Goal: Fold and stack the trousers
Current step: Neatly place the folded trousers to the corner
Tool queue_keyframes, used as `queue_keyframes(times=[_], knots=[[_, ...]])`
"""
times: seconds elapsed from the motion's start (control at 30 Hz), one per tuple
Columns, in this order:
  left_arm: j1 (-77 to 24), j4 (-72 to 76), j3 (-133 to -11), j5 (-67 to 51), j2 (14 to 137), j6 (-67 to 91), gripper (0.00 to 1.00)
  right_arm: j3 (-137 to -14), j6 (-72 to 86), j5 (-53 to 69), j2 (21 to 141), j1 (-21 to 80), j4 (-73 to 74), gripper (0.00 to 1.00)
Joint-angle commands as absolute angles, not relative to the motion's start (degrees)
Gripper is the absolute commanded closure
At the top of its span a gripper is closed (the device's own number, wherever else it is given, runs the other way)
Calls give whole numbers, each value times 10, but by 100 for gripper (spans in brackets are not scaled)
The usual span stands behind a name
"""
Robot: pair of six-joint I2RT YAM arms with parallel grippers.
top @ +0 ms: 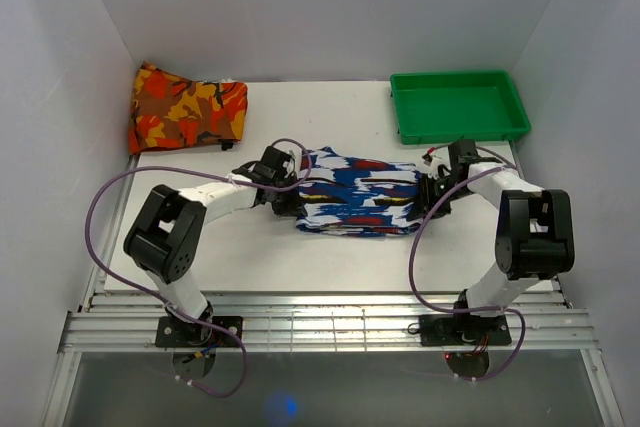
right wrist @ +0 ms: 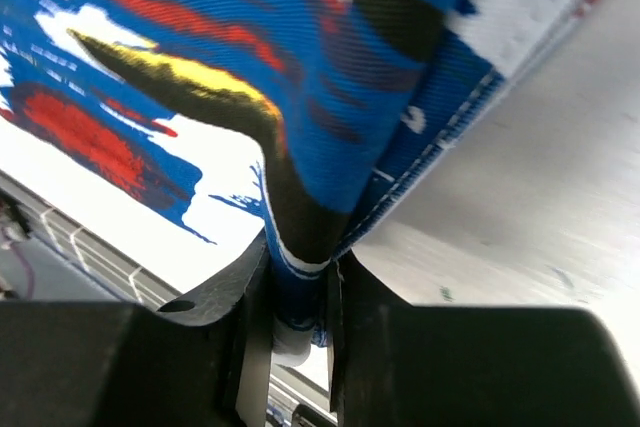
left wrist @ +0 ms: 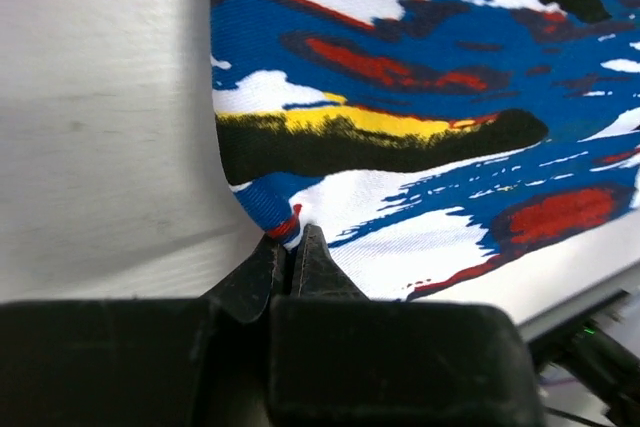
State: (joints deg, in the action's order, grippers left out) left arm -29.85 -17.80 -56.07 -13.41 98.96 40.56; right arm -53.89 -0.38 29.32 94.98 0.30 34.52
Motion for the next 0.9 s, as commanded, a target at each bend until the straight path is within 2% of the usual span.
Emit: queue_keyframes(times=[0.0, 0.27, 0.47, 0.63, 0.73, 0.87], knots=[[-295, -218, -586, -32, 932, 305, 100, -574, 17, 251, 904, 55, 309, 92], [-295, -226, -606, 95, 860, 176, 100, -656, 41, 164, 898, 162, 273, 92], [-282, -189, -628, 151, 788, 110, 100, -772, 39, 134, 939, 221, 232, 92], [-194, -162, -696, 122, 773, 67, 100, -923, 33, 110, 1000, 273, 190, 92], [-126, -129, -725, 109, 787, 33, 100, -1016, 28, 101, 1076, 290, 180, 92], [-35, -68, -772, 90, 823, 2, 100, -1204, 19, 93, 1206, 318, 145, 92]])
